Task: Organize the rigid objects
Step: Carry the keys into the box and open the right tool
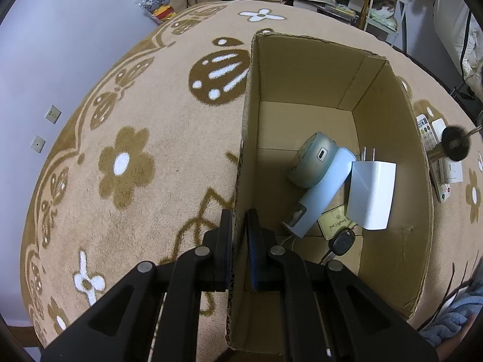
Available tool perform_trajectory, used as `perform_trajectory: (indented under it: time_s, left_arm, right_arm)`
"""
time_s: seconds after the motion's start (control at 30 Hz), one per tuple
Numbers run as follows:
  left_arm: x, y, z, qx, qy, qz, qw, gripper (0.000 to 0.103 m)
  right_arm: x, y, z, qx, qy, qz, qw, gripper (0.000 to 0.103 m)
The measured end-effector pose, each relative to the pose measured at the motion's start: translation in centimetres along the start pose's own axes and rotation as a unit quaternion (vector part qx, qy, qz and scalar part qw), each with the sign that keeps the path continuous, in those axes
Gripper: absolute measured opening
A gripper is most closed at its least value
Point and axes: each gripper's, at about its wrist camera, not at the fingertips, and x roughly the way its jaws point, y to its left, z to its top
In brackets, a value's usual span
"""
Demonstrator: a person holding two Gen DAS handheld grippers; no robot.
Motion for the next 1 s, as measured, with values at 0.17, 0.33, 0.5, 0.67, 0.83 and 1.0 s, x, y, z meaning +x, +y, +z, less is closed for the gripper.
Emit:
perform_trajectory:
  time_s: [0.17,0.33,0.5,0.67,0.83,1.0]
  left_arm:
    - [0.0,0.0,0.0,-0.001,0.000,-0.001,1.0000,0.008]
    - [0.0,0.2,0.1,-0.002,0.001,-0.009,1.0000,0.008]
    - [0.0,0.0,0.1,0.000,0.000,-0.006,1.0000,0.008]
    - [0.0,-0.1,0.1,-0.002,0.001,-0.008,1.0000,0.008]
    - [-0.1,-0.1,0.0,0.001,0.001,-0.007,1.0000,0.008]
    - [0.0,-0.1,0.0,0.001,0.001,-0.007,1.0000,0.008]
  right_arm:
    - [-1.2,2.1,0.3,-0.009,-0.018,0.027,0.999,0.015]
    - [-1.8,4.5,0.0,-0.037,-0.029,0.043,0.998,0.015]
    - [-0.5,5.8,-1.0,-0.060,-0.010,0.042,0.997,0.015]
    - [2.5,5.7,-3.0,-0.072,0.038,0.029,0.996,0.015]
    - [5.3,4.7,-4.5,-0.077,0.081,0.011,0.994,0.016]
    - [6.1,3.9,-5.0,-0.069,0.097,-0.002,0.993,0.016]
